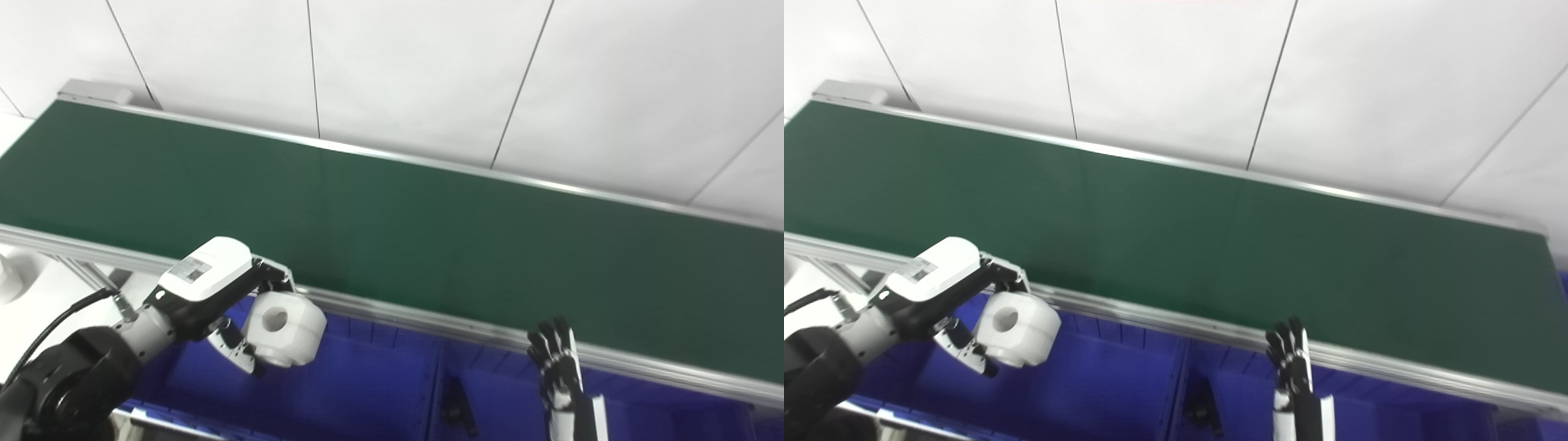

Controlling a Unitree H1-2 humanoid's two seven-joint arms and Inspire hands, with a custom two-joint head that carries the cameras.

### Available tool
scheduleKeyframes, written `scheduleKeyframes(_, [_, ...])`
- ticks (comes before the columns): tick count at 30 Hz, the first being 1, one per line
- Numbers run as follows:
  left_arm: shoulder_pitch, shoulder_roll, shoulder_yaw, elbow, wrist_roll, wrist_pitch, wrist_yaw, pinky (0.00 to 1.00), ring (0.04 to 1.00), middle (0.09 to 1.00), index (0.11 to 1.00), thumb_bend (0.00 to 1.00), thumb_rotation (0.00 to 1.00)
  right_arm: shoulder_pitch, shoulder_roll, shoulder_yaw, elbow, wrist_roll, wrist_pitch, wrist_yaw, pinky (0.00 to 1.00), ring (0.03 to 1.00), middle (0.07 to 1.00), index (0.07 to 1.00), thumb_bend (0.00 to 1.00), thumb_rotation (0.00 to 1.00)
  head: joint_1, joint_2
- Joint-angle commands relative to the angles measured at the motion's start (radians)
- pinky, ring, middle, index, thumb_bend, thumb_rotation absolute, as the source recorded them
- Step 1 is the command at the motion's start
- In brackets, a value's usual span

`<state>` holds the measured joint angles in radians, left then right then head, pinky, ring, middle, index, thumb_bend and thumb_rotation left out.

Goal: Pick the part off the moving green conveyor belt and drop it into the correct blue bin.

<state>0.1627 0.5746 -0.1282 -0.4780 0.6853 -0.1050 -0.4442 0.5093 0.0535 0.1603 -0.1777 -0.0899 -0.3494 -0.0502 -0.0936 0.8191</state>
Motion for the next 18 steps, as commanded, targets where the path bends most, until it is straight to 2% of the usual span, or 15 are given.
scheduleKeyframes(1, [-0.015,0.018,0.011,-0.010,0.041,-0.001,0.009,0.59,0.535,0.499,0.474,0.52,0.00,0.003,0.017,0.007,-0.035,-0.014,0.015,-0.001,0.90,0.909,0.937,0.985,0.79,1.00,-0.014,0.002])
scheduleKeyframes(3, [-0.017,0.021,0.012,0.002,0.061,-0.005,0.007,0.58,0.535,0.496,0.476,0.52,0.00,0.002,0.024,0.011,-0.036,-0.021,0.019,-0.002,0.90,0.909,0.936,0.983,0.79,1.00,-0.029,0.001])
scheduleKeyframes(6, [-0.025,0.032,0.007,0.007,0.116,0.015,-0.032,0.58,0.536,0.476,0.498,0.52,0.00,0.001,0.031,0.018,-0.033,-0.024,0.021,0.000,0.91,0.917,0.941,0.990,0.80,1.00,-0.043,0.001])
scheduleKeyframes(7, [-0.030,0.038,0.005,0.004,0.127,0.030,-0.062,0.59,0.586,0.568,0.522,0.60,0.07,0.002,0.036,0.020,-0.032,-0.029,0.022,-0.003,0.91,0.917,0.940,0.989,0.80,1.00,-0.063,0.000])
scheduleKeyframes(8, [-0.035,0.041,0.004,-0.002,0.135,0.043,-0.088,0.62,0.628,0.622,0.584,0.75,0.14,0.002,0.038,0.022,-0.030,-0.032,0.021,-0.005,0.91,0.916,0.938,0.986,0.81,1.00,-0.066,0.000])
scheduleKeyframes(10, [-0.043,0.046,0.004,-0.017,0.154,0.060,-0.130,0.68,0.714,0.725,0.691,0.90,0.26,0.001,0.044,0.024,-0.026,-0.038,0.019,-0.006,0.91,0.915,0.937,0.981,0.82,1.00,-0.089,-0.002])
scheduleKeyframes(14, [-0.051,0.055,0.010,-0.039,0.177,0.066,-0.171,0.76,0.803,0.832,0.775,0.92,0.38,0.002,0.056,0.033,-0.023,-0.035,0.019,-0.004,0.92,0.919,0.939,0.979,0.83,0.99,-0.111,-0.002])
scheduleKeyframes(18, [-0.055,0.062,0.021,-0.042,0.175,0.051,-0.167,0.74,0.807,0.853,0.787,0.94,0.41,0.006,0.074,0.042,-0.031,-0.061,0.029,-0.014,0.91,0.910,0.936,0.979,0.83,1.00,-0.138,0.000])
